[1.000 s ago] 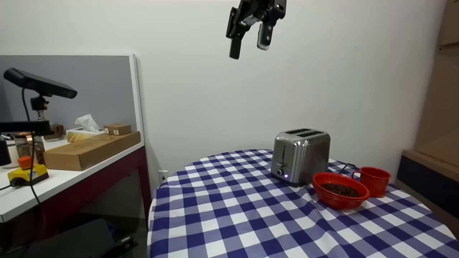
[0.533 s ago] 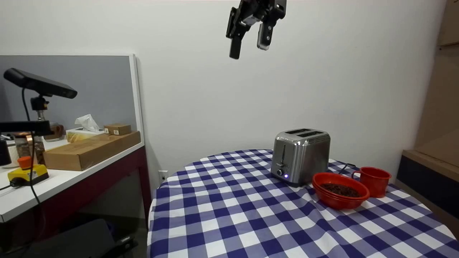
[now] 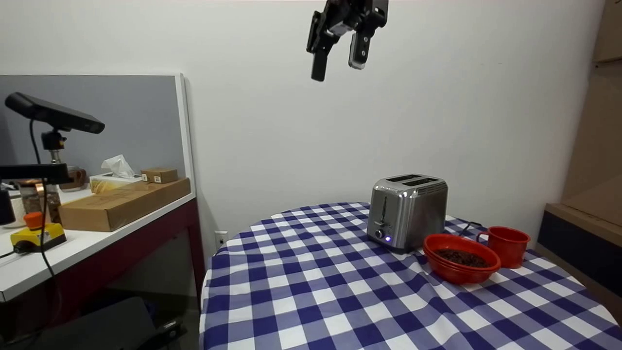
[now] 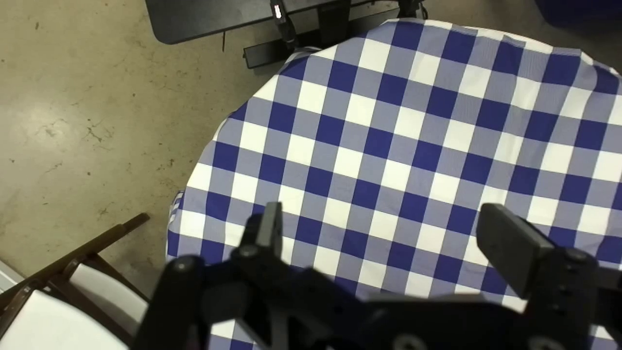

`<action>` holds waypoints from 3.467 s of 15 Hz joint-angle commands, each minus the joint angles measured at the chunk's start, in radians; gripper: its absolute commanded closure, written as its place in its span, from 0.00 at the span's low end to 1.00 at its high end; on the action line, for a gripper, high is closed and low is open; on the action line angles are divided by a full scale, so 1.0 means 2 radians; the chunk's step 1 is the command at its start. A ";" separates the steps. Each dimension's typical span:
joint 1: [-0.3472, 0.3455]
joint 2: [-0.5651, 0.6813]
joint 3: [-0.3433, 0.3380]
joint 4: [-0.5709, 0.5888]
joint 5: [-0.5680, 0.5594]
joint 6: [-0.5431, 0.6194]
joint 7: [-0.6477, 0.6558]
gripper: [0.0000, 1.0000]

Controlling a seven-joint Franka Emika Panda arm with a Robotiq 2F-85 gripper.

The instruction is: Press the button on the toaster

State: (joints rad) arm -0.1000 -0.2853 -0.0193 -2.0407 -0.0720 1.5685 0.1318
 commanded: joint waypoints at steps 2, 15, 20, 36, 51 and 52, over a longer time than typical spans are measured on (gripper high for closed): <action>0.006 0.017 -0.001 -0.010 -0.014 0.063 0.008 0.00; 0.032 0.242 0.003 0.038 -0.055 0.280 -0.008 0.00; 0.050 0.333 -0.009 0.066 -0.092 0.361 0.019 0.00; 0.127 0.463 -0.081 0.064 -0.095 0.615 0.056 0.00; 0.208 0.529 -0.160 0.073 -0.064 0.728 0.100 0.00; 0.210 0.532 -0.163 0.074 -0.058 0.736 0.101 0.00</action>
State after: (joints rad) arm 0.2897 0.7452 -0.3127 -1.9137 -0.2231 2.9870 0.3131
